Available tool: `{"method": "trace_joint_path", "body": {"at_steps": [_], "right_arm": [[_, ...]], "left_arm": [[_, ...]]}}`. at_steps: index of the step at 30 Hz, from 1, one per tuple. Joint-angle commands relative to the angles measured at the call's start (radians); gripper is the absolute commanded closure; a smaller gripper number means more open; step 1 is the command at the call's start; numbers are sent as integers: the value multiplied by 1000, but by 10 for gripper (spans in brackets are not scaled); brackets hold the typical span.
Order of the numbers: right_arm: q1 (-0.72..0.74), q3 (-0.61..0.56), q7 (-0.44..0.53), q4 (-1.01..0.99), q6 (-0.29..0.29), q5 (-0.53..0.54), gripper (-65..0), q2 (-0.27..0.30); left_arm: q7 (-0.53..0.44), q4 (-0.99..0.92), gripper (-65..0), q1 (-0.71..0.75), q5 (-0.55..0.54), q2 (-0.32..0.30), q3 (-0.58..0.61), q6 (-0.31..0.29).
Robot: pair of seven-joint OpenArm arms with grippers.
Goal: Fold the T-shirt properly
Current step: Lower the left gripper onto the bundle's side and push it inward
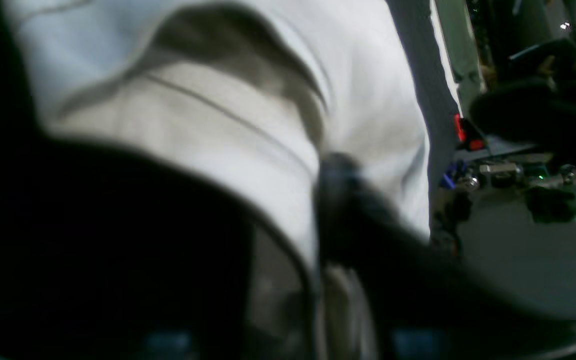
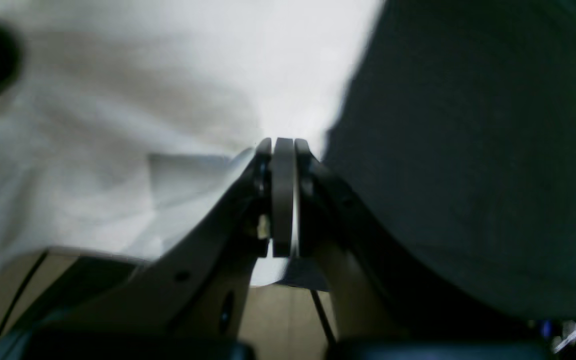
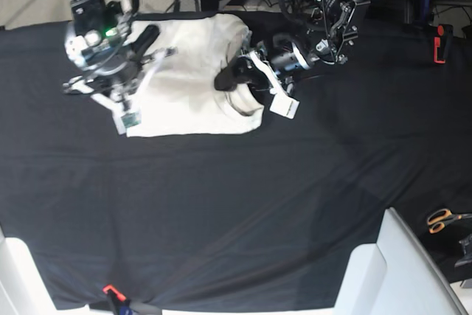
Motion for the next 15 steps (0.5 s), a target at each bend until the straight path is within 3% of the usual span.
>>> {"method": "trace_joint_path", "body": {"at_steps": [1, 7, 11, 15], "right_arm": [[0, 25, 34, 19, -4, -9, -2, 4], [-15, 155, 76, 11, -4, -9, -2, 4], [-16, 203, 76, 10, -2, -9, -2, 6], [-16, 198, 76, 10, -2, -9, -2, 6]], "left_arm": [[28, -10, -15, 1, -3, 4, 7, 10], [79, 30, 0, -34, -1, -16, 10, 10], [226, 142, 0, -70, 0, -87, 34, 10], [318, 192, 0, -168, 11, -190, 189, 10]]}}
